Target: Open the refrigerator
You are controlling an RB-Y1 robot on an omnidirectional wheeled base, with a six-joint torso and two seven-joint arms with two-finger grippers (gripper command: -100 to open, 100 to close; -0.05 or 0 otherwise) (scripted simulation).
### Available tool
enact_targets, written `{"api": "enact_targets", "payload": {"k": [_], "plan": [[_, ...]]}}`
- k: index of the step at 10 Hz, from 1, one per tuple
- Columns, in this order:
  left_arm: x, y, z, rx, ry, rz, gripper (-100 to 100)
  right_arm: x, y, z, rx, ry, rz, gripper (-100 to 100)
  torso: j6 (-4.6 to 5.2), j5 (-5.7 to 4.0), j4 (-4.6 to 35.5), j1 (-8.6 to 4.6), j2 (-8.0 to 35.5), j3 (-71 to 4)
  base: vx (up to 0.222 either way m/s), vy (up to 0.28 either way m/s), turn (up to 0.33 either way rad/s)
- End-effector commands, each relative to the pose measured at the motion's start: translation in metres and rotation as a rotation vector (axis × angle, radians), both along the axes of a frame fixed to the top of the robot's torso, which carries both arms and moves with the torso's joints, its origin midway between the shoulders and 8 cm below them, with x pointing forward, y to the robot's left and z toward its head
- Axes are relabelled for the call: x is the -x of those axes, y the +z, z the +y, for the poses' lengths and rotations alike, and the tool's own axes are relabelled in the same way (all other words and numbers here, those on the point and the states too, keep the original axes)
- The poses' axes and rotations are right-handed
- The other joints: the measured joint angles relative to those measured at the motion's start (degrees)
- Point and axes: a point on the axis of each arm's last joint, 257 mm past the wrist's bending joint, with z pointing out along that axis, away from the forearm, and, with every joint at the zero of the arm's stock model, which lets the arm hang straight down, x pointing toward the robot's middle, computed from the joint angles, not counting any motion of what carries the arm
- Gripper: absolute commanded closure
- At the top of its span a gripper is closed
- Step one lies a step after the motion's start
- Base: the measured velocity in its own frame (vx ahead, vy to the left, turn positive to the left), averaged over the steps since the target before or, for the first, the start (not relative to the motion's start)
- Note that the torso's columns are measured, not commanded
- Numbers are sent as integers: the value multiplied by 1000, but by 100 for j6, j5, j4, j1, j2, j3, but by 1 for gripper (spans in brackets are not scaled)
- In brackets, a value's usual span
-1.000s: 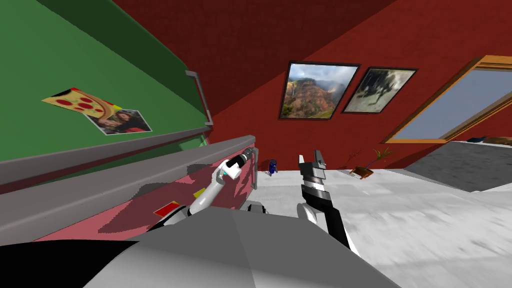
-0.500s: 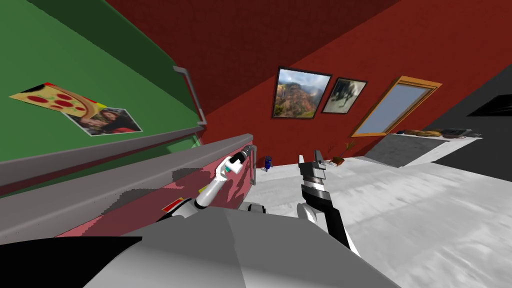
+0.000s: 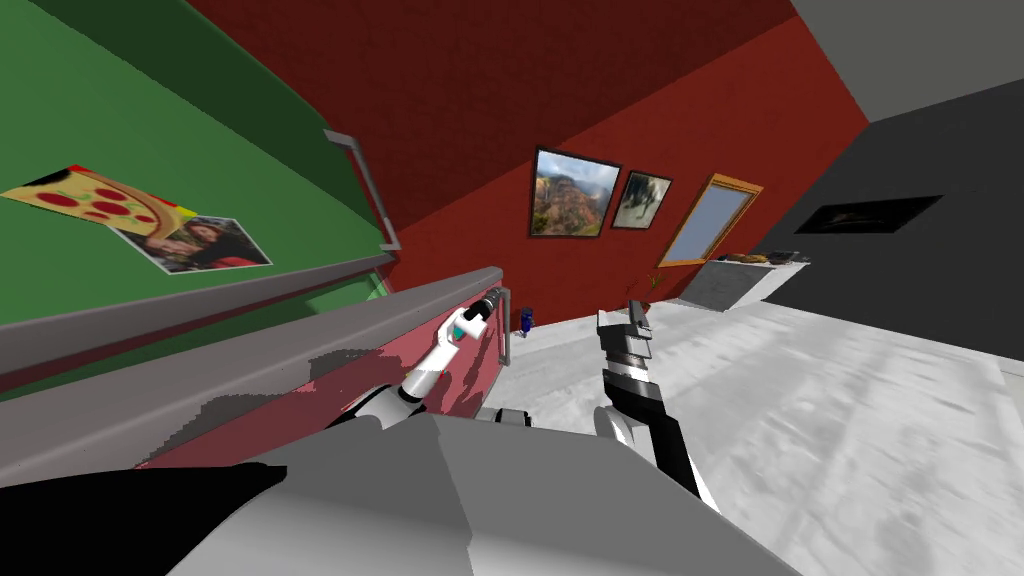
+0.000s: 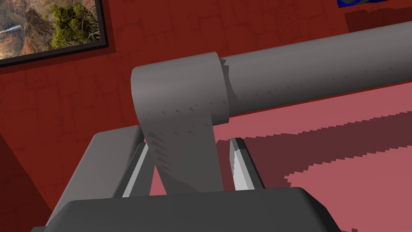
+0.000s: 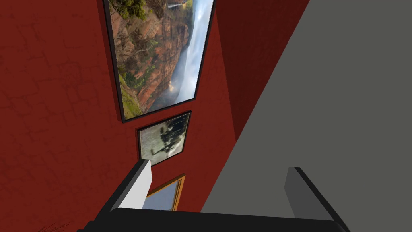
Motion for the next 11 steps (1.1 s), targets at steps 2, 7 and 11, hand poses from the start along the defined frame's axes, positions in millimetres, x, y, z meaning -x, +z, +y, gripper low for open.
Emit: {"api": "enact_targets", "payload": {"k": [2,7,11], "plan": [[-25,20,9,7,40,-43,100,0,0,0,0,0,0,0,23,4,0,8,24,7,-223,37,-329],[-52,7,28,1,95,-18,100,0,0,0,0,0,0,0,40,-3,7,-10,19,10,-138,26,-202],[-74,5,40,1,136,-9,100,0,0,0,0,0,0,0,63,-15,13,-43,13,6,-144,-4,-203]]}}
